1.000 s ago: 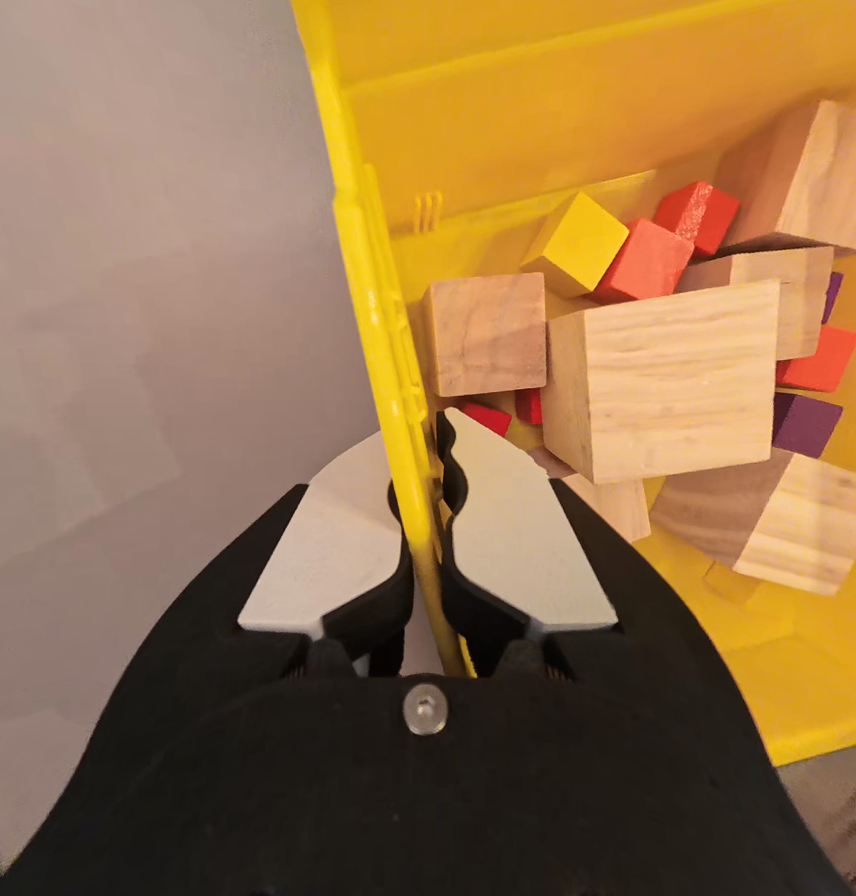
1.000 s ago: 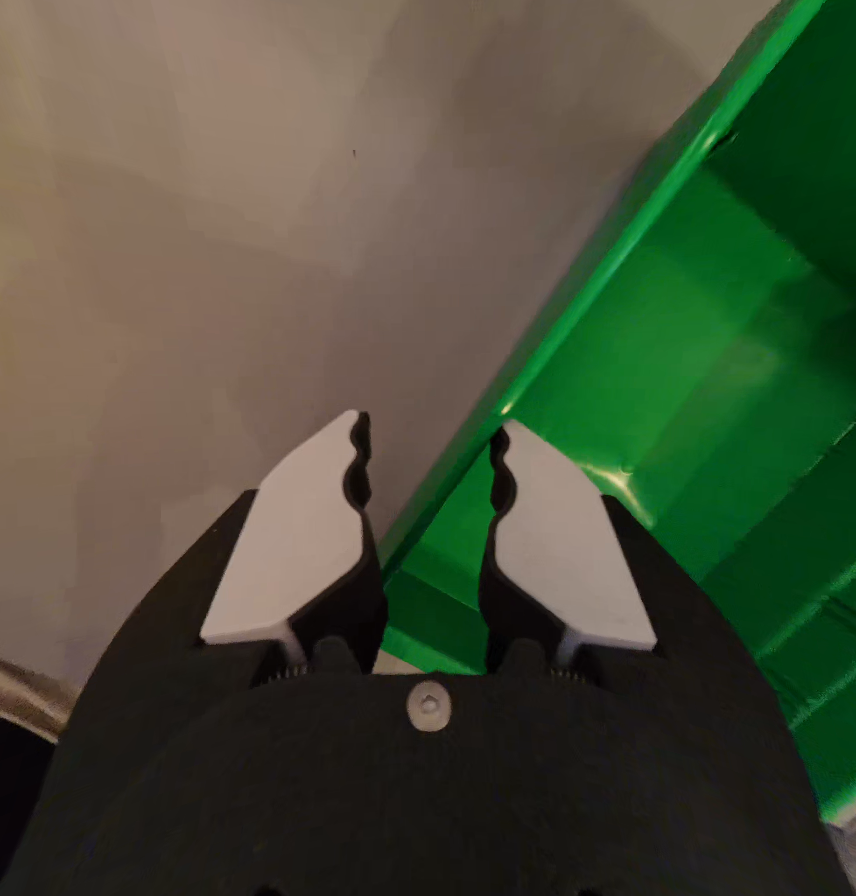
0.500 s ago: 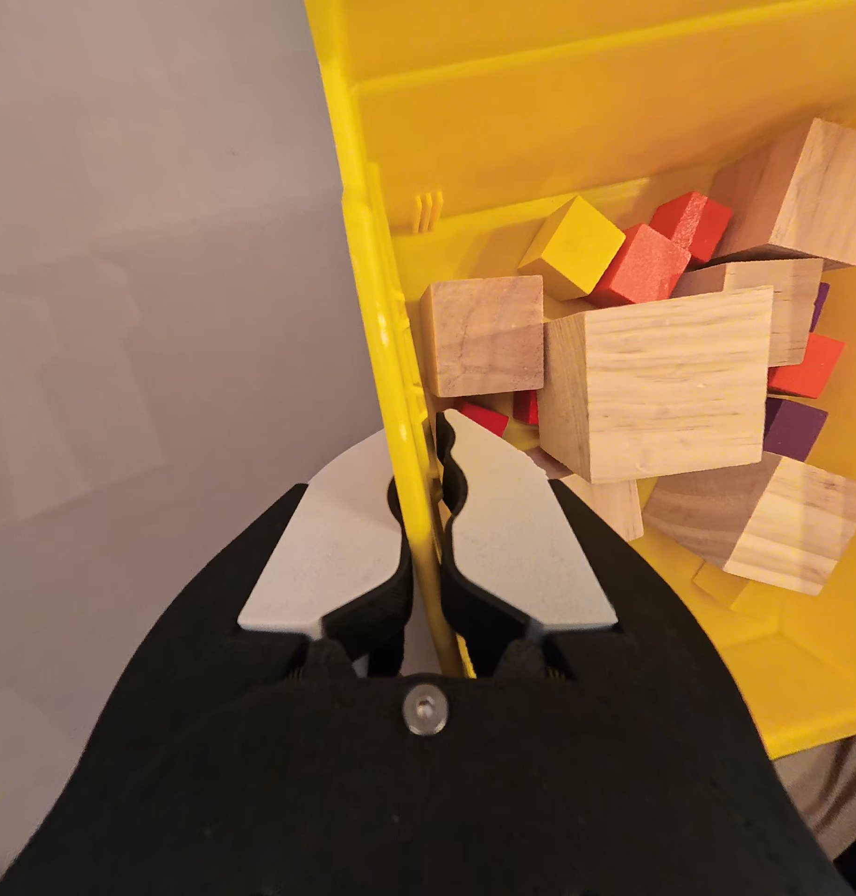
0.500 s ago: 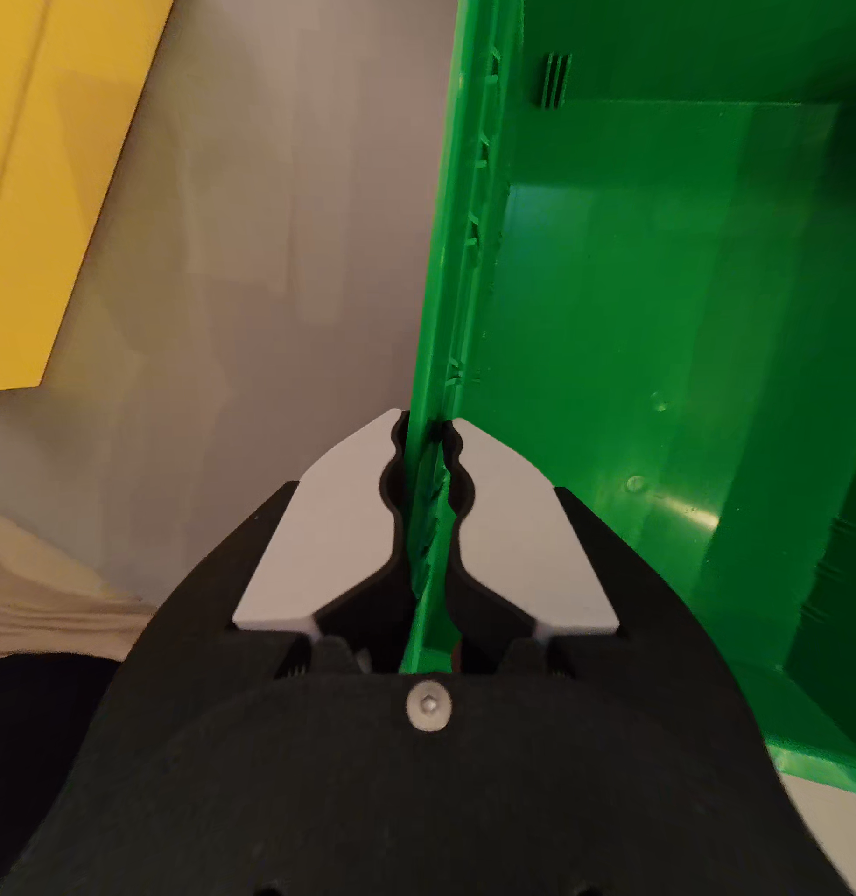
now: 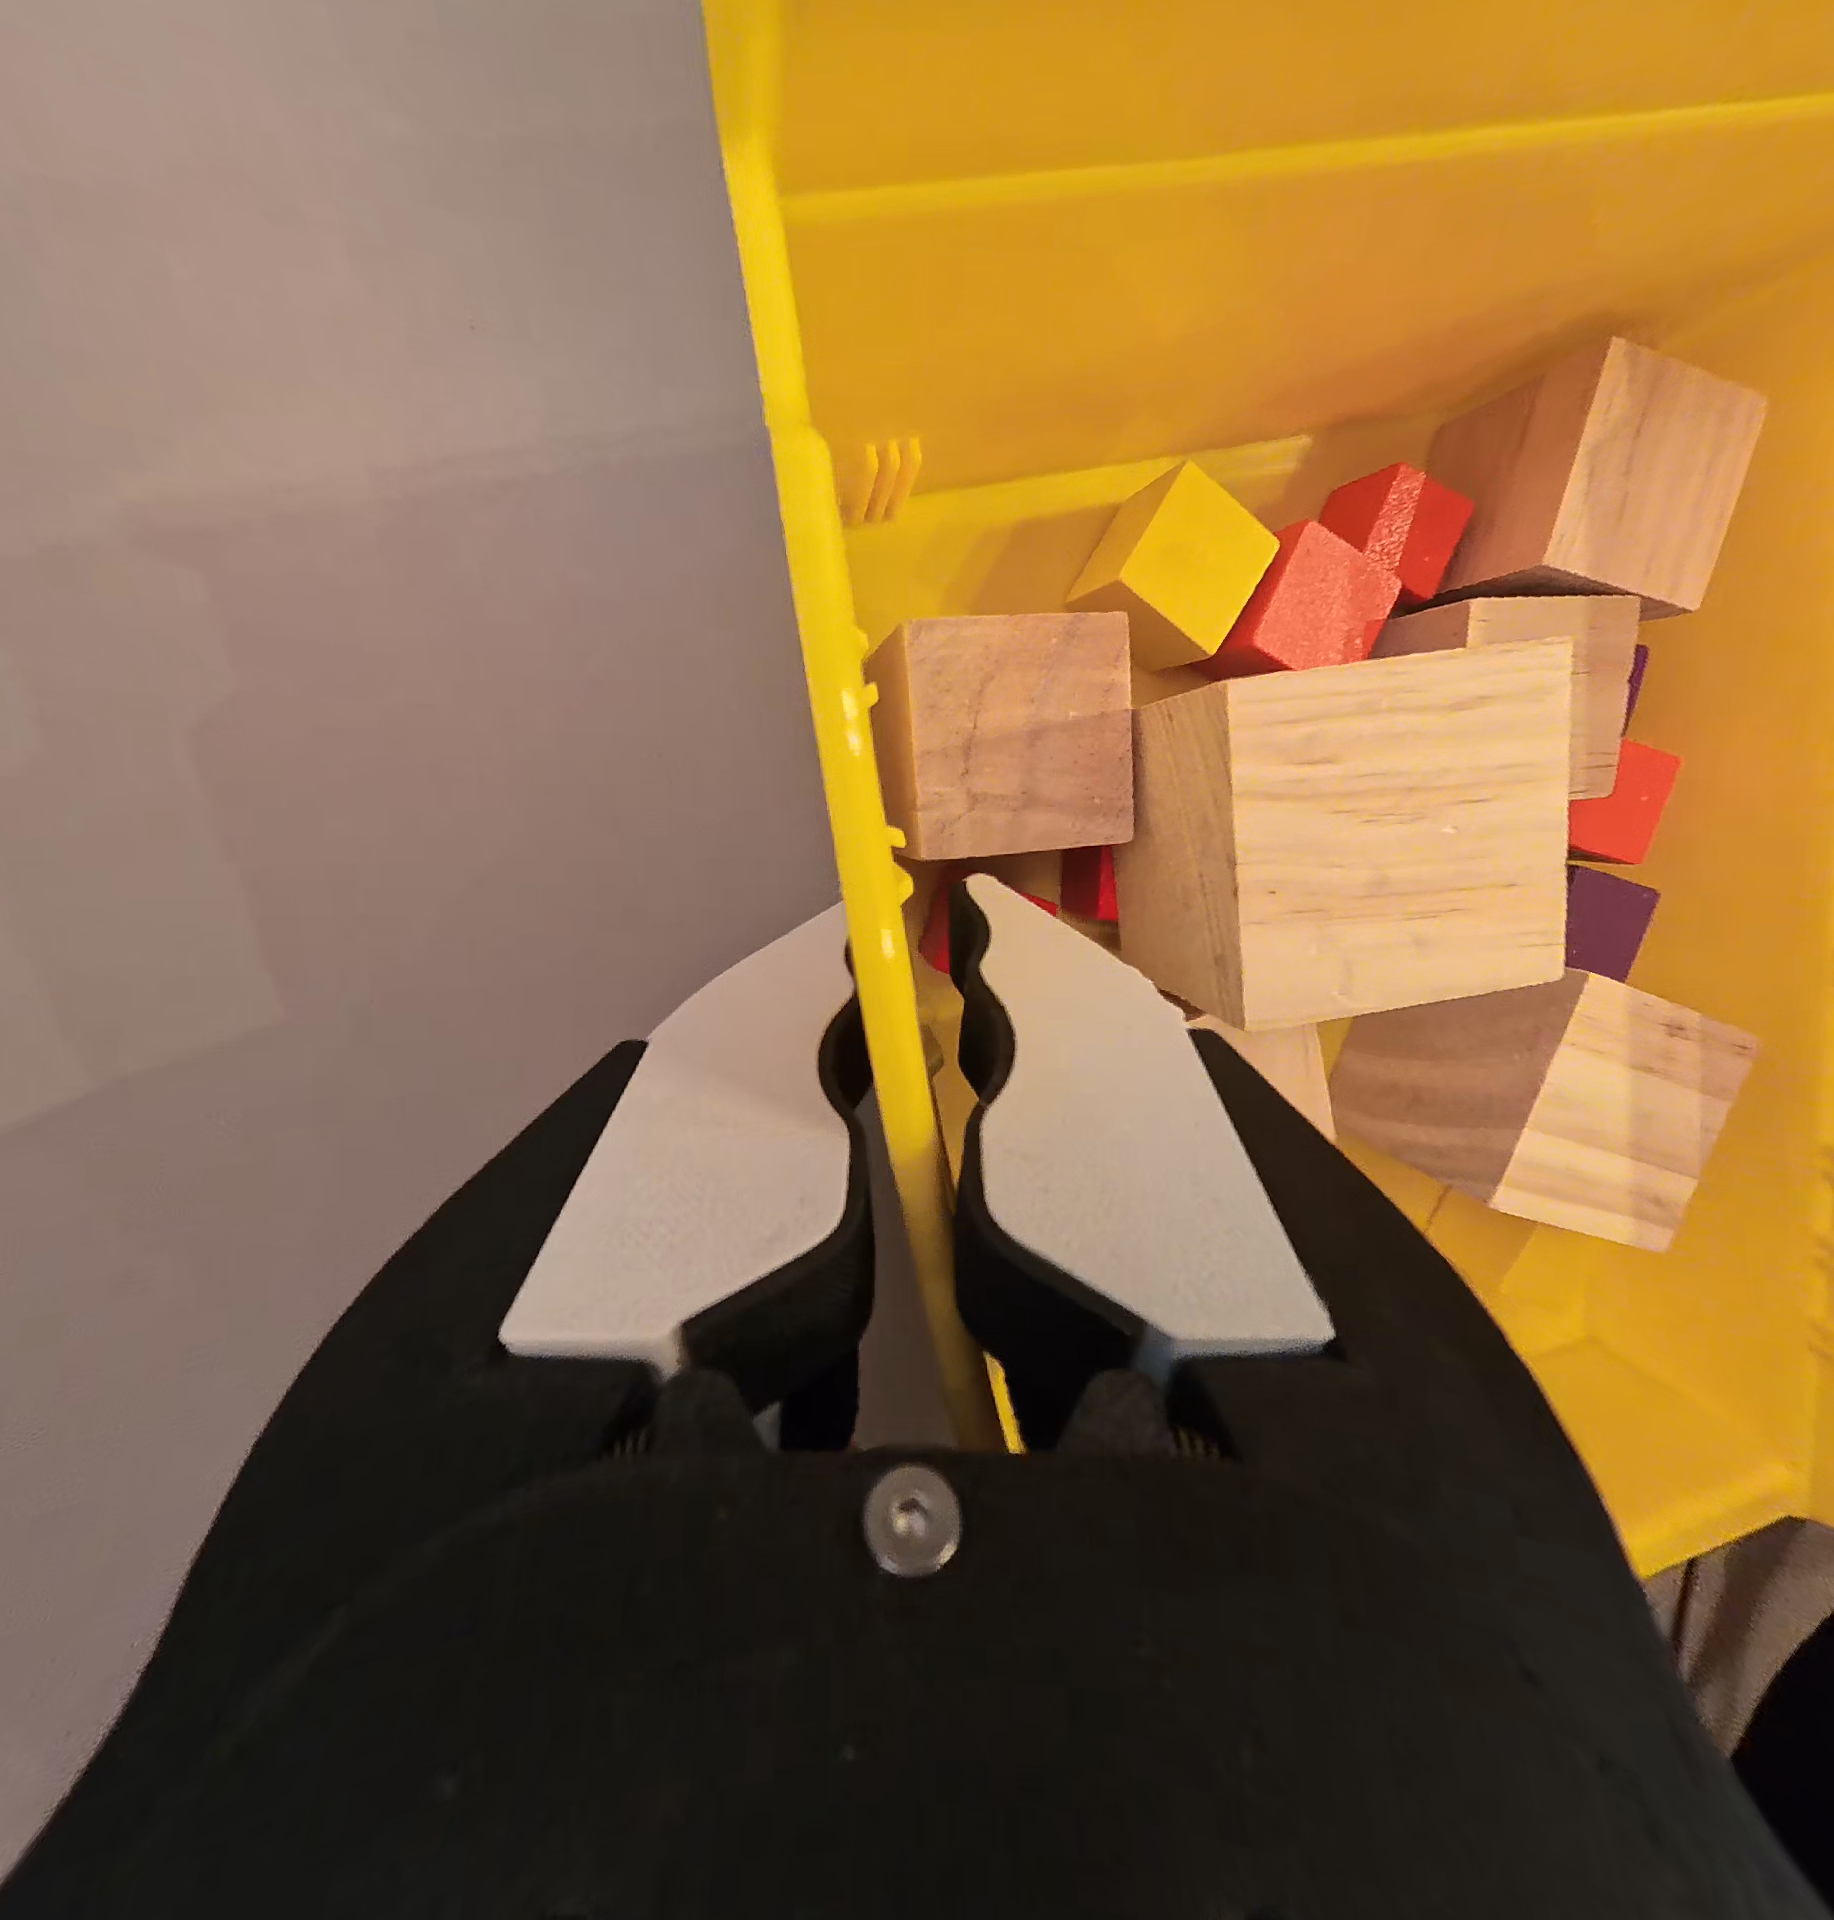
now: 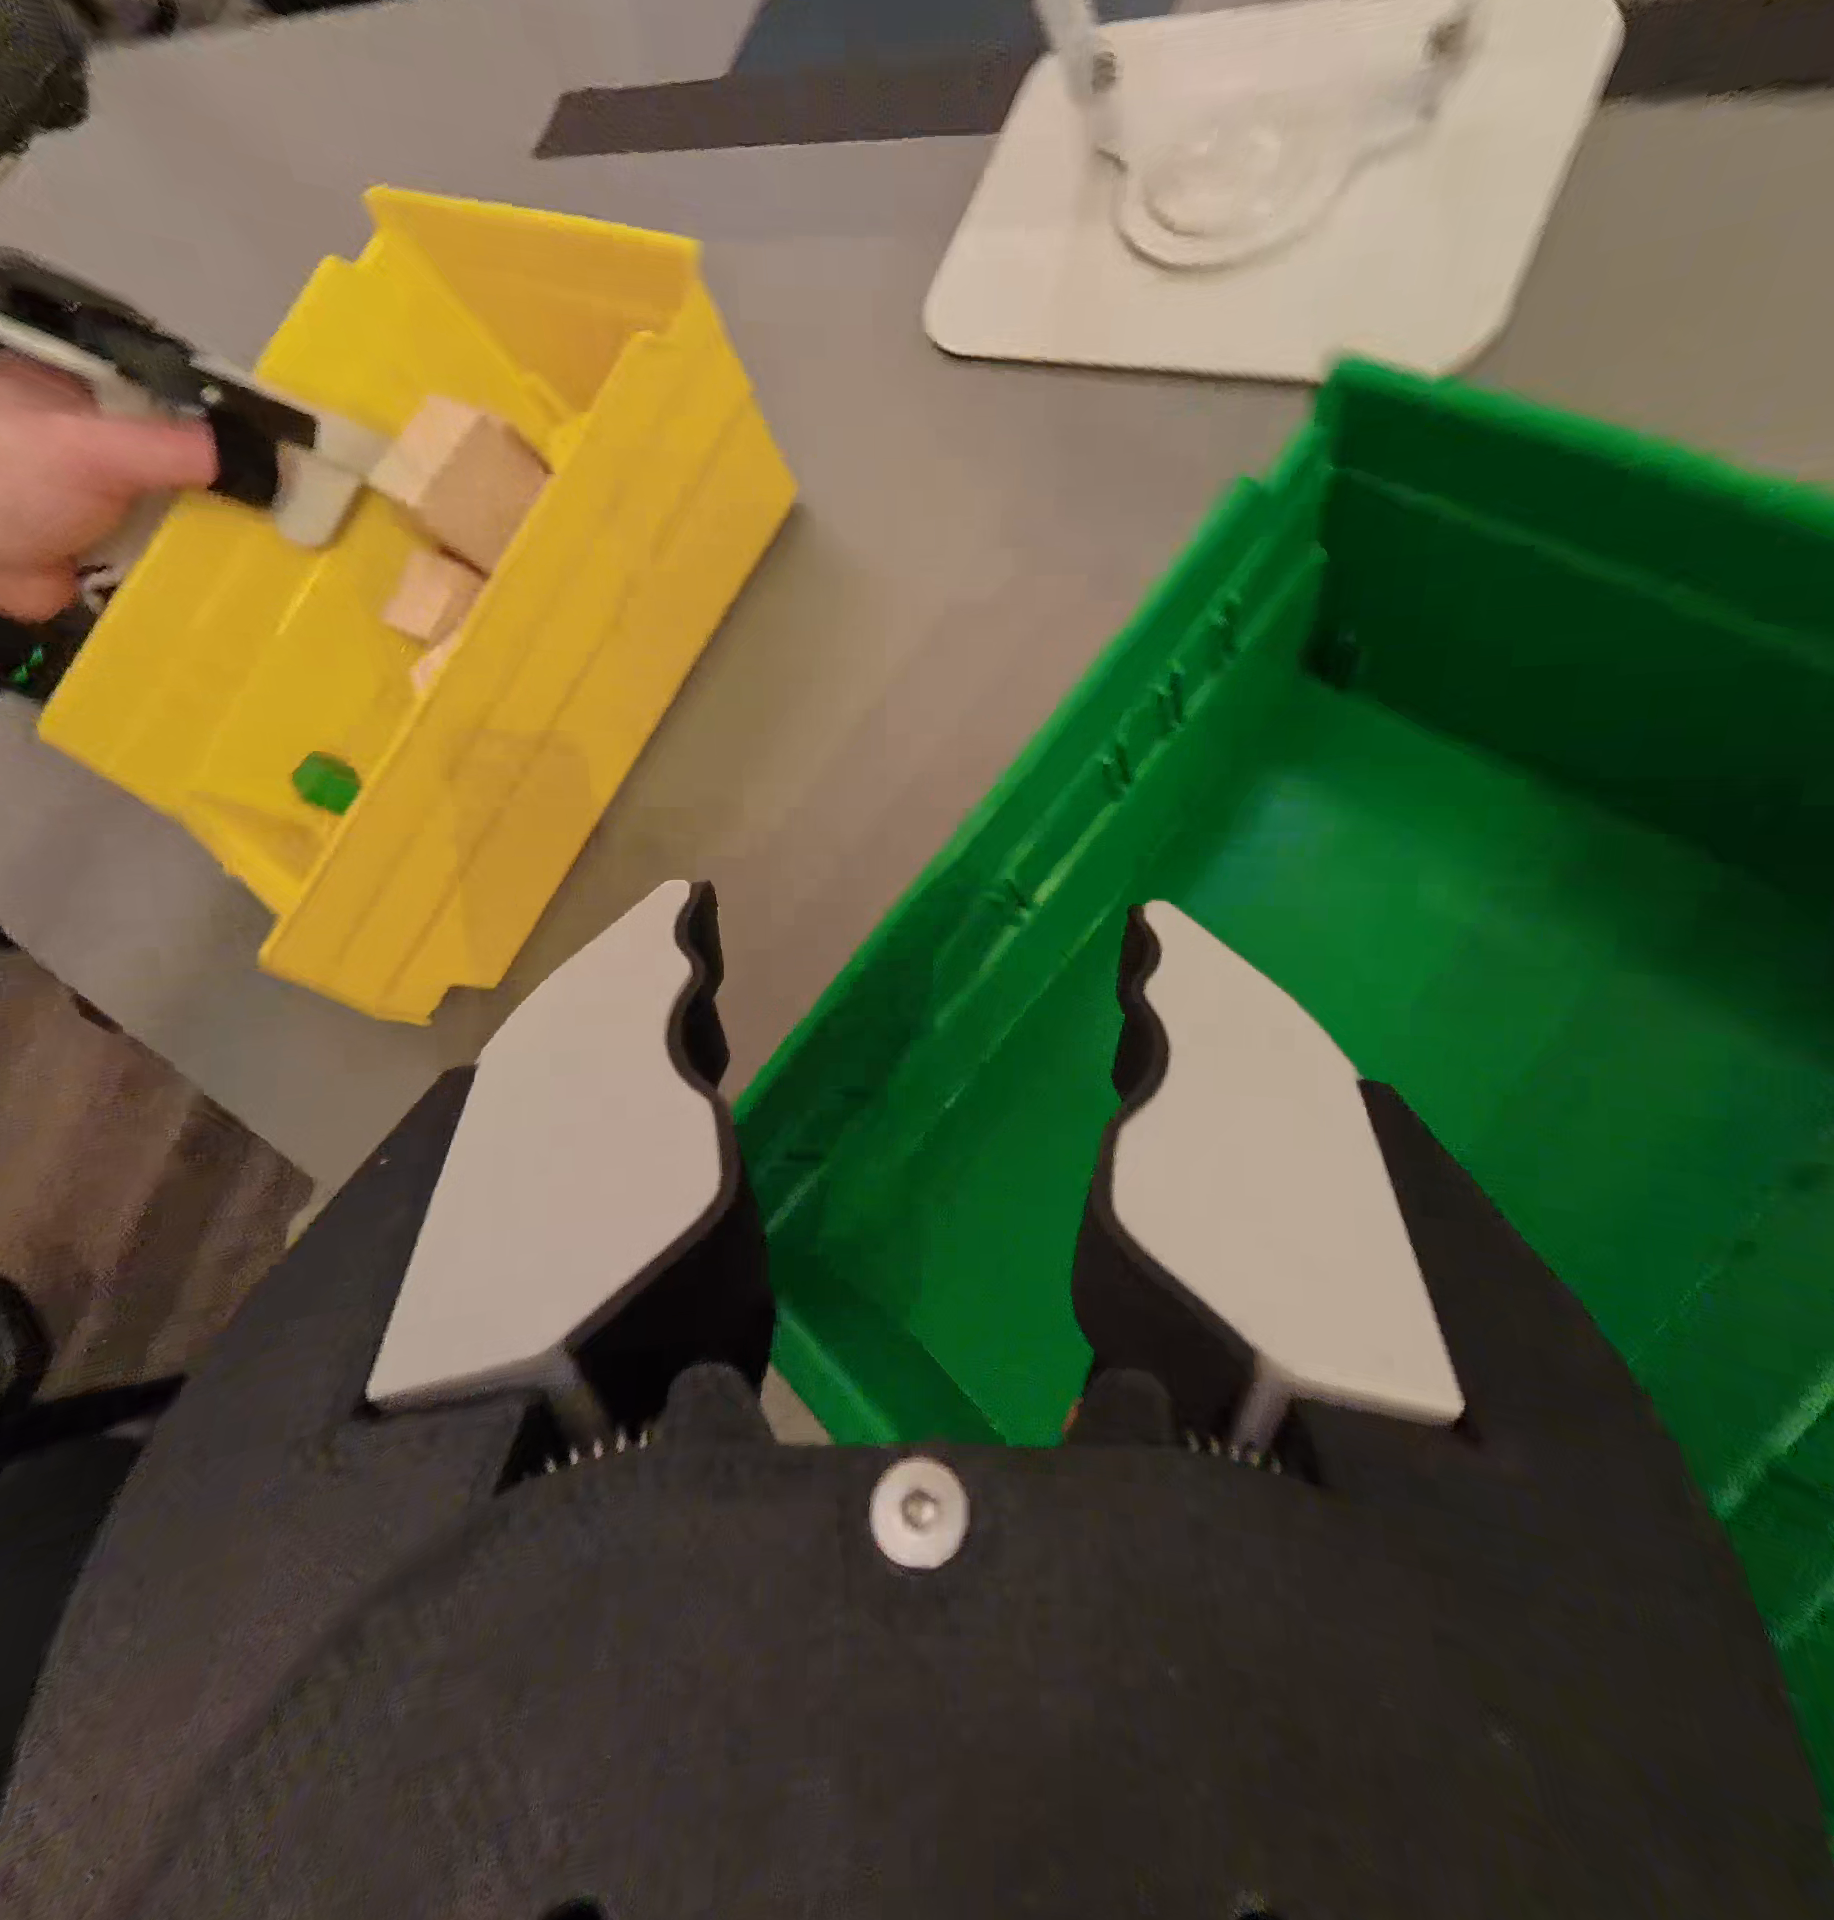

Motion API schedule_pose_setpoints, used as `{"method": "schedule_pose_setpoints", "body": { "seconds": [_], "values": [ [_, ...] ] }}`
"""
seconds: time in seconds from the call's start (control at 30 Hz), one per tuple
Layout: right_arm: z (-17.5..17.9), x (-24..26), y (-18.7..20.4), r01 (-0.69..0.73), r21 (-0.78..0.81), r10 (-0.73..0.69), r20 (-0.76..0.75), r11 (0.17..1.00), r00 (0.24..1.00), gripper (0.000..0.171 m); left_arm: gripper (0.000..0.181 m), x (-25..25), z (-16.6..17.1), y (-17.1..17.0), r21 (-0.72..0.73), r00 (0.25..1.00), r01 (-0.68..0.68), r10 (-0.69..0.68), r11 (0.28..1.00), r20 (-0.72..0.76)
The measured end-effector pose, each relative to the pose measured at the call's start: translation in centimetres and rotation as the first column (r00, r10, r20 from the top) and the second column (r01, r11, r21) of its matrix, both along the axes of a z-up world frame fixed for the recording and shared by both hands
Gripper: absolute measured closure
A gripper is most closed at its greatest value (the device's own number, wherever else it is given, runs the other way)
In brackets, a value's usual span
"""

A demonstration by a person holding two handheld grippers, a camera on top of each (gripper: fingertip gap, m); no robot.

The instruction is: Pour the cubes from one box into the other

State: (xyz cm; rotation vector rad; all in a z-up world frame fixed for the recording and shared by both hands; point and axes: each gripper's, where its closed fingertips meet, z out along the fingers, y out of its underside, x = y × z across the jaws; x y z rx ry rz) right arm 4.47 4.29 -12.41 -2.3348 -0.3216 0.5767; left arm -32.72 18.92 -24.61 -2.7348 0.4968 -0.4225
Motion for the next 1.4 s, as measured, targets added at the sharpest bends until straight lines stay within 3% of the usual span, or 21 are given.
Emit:
{"method": "schedule_pose_setpoints", "body": {
  "seconds": [0.03, 0.17, 0.23, 0.4, 0.43, 0.47, 0.5, 0.53, 0.6, 0.73, 1.03, 1.17, 1.4],
  "values": [
    [1.0, -1.7, 0.2, -0.056, 0.008, 0.056, 0.011, 0.998, 0.998, 0.103, 0.171, -0.1, 0.0, 0.0, 0.007, 1.0, 0.005, -0.005, 1.0, -0.013],
    [2.5, -12.0, 1.3, -0.31, -0.022, 0.31, 0.01, 0.95, 0.951, 0.113, 0.176, -0.3, 0.5, -0.1, 0.049, 0.998, 0.012, -0.009, 0.999, -0.056],
    [0.9, -15.4, 3.2, -0.359, -0.071, 0.364, 0.1, 0.931, 0.926, 0.112, 0.176, -0.3, 1.2, -0.3, 0.072, 0.999, 0.001, 0.002, 0.997, -0.043],
    [-5.0, -21.1, 6.9, -0.384, -0.313, 0.422, 0.062, 0.869, 0.905, 0.11, 0.176, -0.1, 2.9, -0.5, 0.116, 0.999, -0.029, 0.033, 0.993, -0.031],
    [-5.8, -21.1, 7.9, -0.362, -0.311, 0.409, 0.102, 0.879, 0.907, 0.108, 0.176, -0.2, 3.1, -0.4, 0.125, 0.998, -0.037, 0.043, 0.991, -0.047],
    [-6.6, -20.6, 9.0, -0.344, -0.295, 0.401, 0.164, 0.892, 0.901, 0.121, 0.176, -0.6, 3.1, -0.4, 0.128, 0.996, -0.041, 0.05, 0.991, -0.071],
    [-7.1, -20.2, 9.7, -0.332, -0.297, 0.393, 0.177, 0.895, 0.902, 0.144, 0.176, -0.8, 3.0, -0.4, 0.123, 0.996, -0.046, 0.055, 0.991, -0.071],
    [-7.5, -20.1, 9.9, -0.335, -0.315, 0.394, 0.144, 0.888, 0.908, 0.154, 0.175, -0.9, 2.9, -0.5, 0.118, 0.996, -0.038, 0.047, 0.992, -0.076],
    [-8.6, -19.8, 10.1, -0.346, -0.354, 0.417, 0.145, 0.869, 0.897, 0.159, 0.174, -1.0, 2.4, -0.9, 0.096, 0.994, -0.009, 0.019, 0.995, -0.106],
    [-8.7, -19.4, 10.5, -0.353, -0.347, 0.433, 0.187, 0.869, 0.882, 0.165, 0.174, -1.0, 1.7, -1.0, 0.055, 0.989, 0.023, -0.014, 0.998, -0.15],
    [-5.5, -17.7, 11.3, -0.382, -0.332, 0.457, 0.184, 0.862, 0.87, 0.166, 0.165, 0.8, 4.8, -0.1, 0.052, 0.984, 0.113, -0.105, 0.992, -0.144],
    [-4.7, -16.7, 11.3, -0.386, -0.337, 0.465, 0.194, 0.859, 0.864, 0.166, 0.171, 1.6, 5.2, 0.3, 0.07, 0.984, 0.102, -0.091, 0.992, -0.154],
    [-0.5, -13.7, 11.2, -0.389, -0.301, 0.451, 0.172, 0.87, 0.876, 0.165, 0.173, 4.5, 9.7, 0.9, 0.104, 0.974, 0.142, -0.12, 0.984, -0.194]
  ]
}}
